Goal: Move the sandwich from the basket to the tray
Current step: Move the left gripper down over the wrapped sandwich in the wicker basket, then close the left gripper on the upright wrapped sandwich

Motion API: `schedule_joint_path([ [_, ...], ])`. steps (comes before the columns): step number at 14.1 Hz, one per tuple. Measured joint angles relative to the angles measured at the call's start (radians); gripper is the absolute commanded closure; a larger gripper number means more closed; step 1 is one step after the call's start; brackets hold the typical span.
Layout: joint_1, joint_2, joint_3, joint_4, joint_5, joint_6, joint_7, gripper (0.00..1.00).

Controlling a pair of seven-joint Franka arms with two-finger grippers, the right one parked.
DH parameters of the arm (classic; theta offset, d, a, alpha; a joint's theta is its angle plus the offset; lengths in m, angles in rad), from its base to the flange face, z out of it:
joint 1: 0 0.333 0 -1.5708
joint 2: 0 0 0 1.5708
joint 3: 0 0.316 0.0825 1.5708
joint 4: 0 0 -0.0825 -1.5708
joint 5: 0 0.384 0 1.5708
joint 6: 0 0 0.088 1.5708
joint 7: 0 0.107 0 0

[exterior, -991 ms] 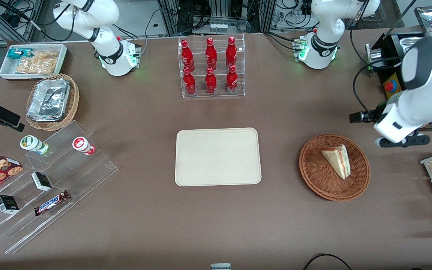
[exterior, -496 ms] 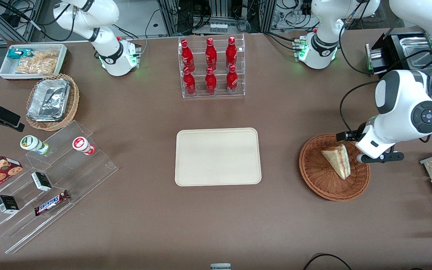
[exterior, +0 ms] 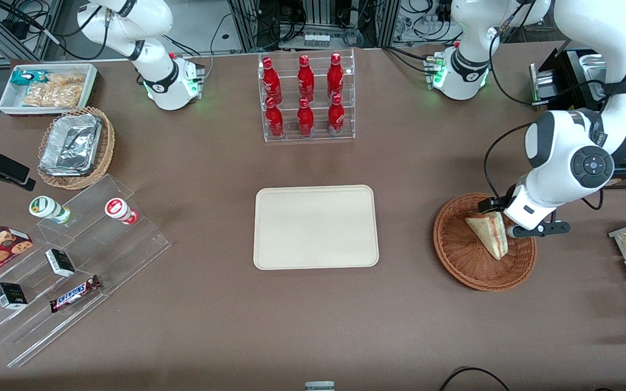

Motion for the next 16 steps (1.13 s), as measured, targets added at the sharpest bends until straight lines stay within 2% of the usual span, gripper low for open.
schedule_joint_path([
  [8, 0.000, 0.054, 0.000, -0.086, -0.005, 0.238, -0.279, 0.00],
  [15, 0.000, 0.115, 0.001, -0.099, -0.062, 0.326, -0.315, 0.00],
  [16, 0.001, 0.121, 0.001, -0.099, -0.063, 0.331, -0.316, 0.03],
])
